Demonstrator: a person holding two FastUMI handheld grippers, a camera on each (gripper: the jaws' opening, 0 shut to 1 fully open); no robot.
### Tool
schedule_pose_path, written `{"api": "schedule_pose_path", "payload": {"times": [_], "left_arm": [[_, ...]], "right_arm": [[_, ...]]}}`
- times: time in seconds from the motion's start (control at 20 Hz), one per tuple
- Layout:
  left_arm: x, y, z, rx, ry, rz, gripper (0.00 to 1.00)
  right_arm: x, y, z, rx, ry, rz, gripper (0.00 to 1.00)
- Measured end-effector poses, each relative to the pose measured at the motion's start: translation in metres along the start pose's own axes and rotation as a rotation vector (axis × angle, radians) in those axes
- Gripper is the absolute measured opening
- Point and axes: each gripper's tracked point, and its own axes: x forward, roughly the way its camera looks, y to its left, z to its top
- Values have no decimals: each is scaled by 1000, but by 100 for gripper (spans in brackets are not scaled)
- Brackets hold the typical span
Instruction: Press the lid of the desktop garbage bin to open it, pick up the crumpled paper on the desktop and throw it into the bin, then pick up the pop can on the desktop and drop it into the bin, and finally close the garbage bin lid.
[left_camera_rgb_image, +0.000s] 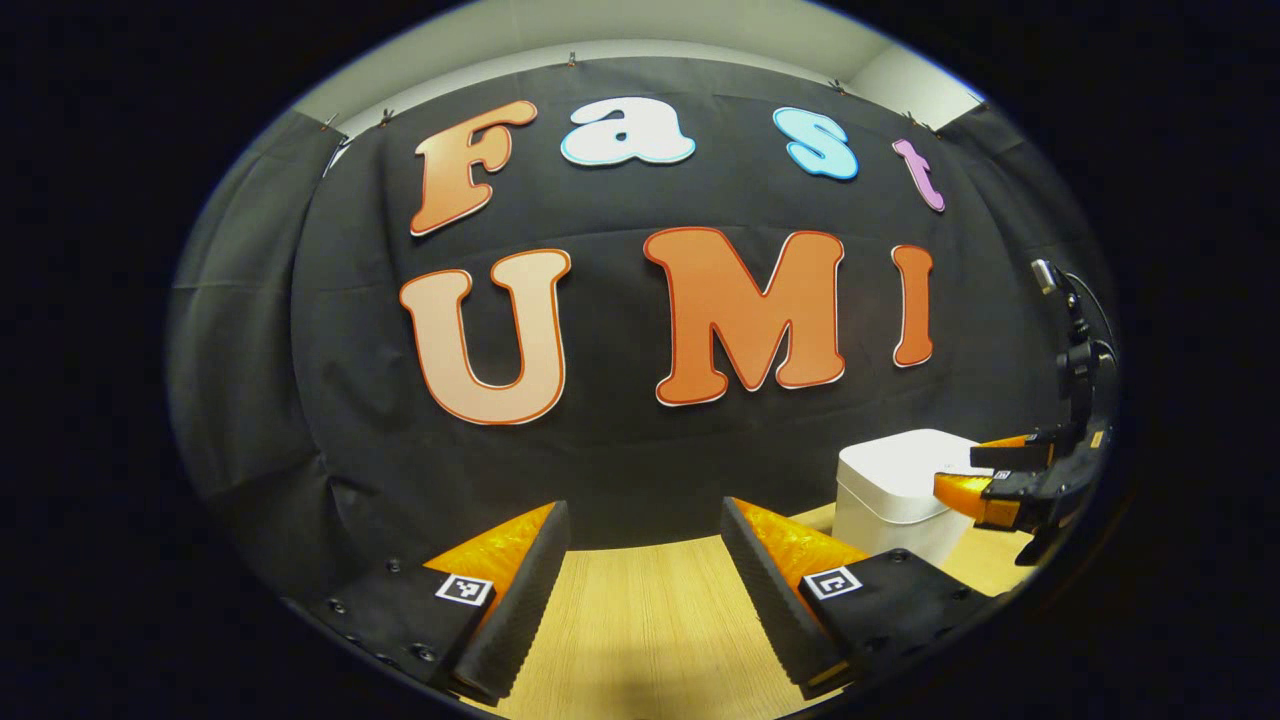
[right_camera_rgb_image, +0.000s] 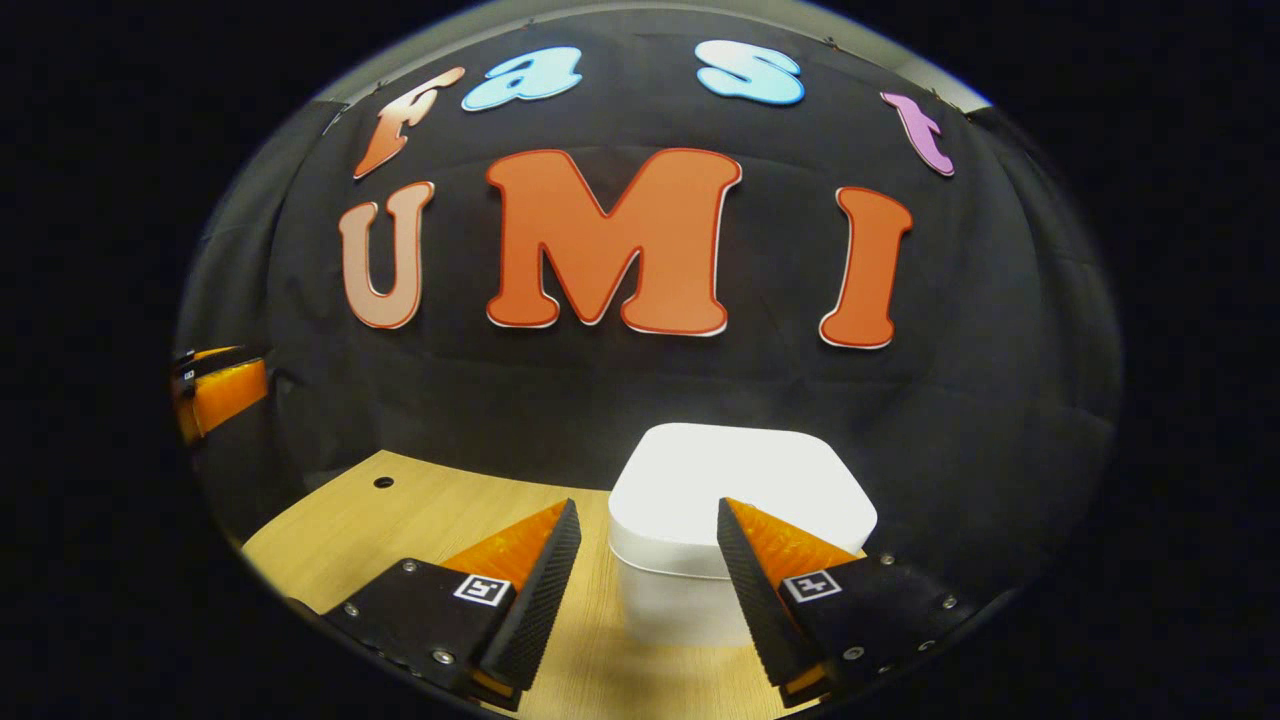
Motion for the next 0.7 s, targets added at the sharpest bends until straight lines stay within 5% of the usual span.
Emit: {"api": "schedule_pose_path", "payload": {"times": [0.7], "left_arm": [[-24,12,-9,18,-42,36,100]], "right_arm": [[-27,63,17,-73,-136,95,93]]}}
